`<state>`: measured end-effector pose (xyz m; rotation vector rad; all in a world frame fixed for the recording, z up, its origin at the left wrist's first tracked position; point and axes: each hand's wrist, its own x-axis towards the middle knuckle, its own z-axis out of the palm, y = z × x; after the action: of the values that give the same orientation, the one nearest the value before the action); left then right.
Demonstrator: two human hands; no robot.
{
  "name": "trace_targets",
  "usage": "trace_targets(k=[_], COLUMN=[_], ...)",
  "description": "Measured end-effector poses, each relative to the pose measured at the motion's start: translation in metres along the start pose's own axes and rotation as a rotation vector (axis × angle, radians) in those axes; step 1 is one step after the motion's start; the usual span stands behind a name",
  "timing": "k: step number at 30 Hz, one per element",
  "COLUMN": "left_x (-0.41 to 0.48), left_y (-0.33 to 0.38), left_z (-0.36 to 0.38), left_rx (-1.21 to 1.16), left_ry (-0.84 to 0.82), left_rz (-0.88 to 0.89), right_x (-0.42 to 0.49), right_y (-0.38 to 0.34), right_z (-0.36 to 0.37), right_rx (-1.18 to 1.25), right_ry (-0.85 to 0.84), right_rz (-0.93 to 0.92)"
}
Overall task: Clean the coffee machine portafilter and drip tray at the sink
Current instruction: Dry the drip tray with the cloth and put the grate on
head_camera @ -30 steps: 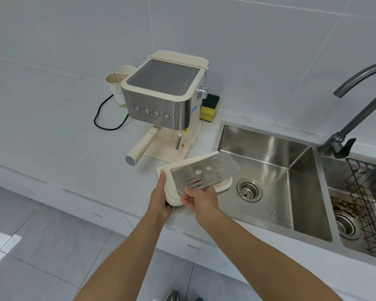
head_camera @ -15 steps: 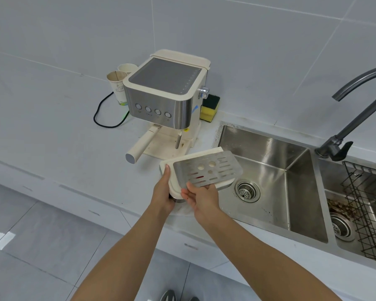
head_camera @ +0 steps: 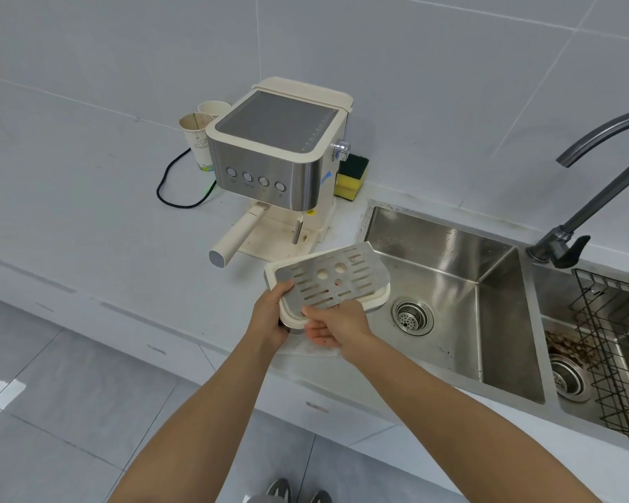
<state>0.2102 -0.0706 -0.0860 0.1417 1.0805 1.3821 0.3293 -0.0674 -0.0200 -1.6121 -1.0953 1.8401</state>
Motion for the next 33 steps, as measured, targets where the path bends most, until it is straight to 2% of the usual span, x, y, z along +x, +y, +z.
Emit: trace_targets(k=[3, 6, 9, 13, 14, 18, 20, 29, 33], left_x=[0.0, -0.001, -0.001, -0.004, -0.005, -0.009, -0.011, -0.014, -0.019], left_y=[0.005, 0.008, 0.009, 0.011, 0.012, 0.014, 0.016, 0.027, 0.029], left_z=[-0.005, -0.01, -0.018, -0.024, -0.025, -0.029, -0.03, -0.037, -0.043], left_rx=[-0.021, -0.023, -0.031, -0.016, -0.012, 0.027, 0.038, 0.103, 0.104], left_ry=[0.056, 0.102, 0.135, 0.138, 0.13, 0.079, 0.052, 0.108, 0.055], left_rz=[0.014, 0.024, 0.014, 0.009, 0.006, -0.013, -0.023, 0.011, 0.052], right_x=[0.003, 0.008, 0.018, 0.037, 0.041, 0.045, 0.045, 0.047, 0.051], right_y=[-0.002, -0.004, -0.007, -0.016, -0.017, -0.015, -0.012, -0.004, 0.002], right_z=[-0.011, -0.02, -0.033, -0.056, -0.061, -0.067, -0.067, -0.054, -0.052], right_rx=[-0.211, -0.267, -0.251, -0.411, -0.413, -0.16, -0.094, -0.188, -0.246], right_ry=[-0.067, -0.051, 0.11, 0.454, 0.447, 0.075, -0.017, 0.044, 0.034], right_rz=[0.027, 0.014, -0.126, -0.376, -0.378, -0.113, -0.085, -0.182, -0.189])
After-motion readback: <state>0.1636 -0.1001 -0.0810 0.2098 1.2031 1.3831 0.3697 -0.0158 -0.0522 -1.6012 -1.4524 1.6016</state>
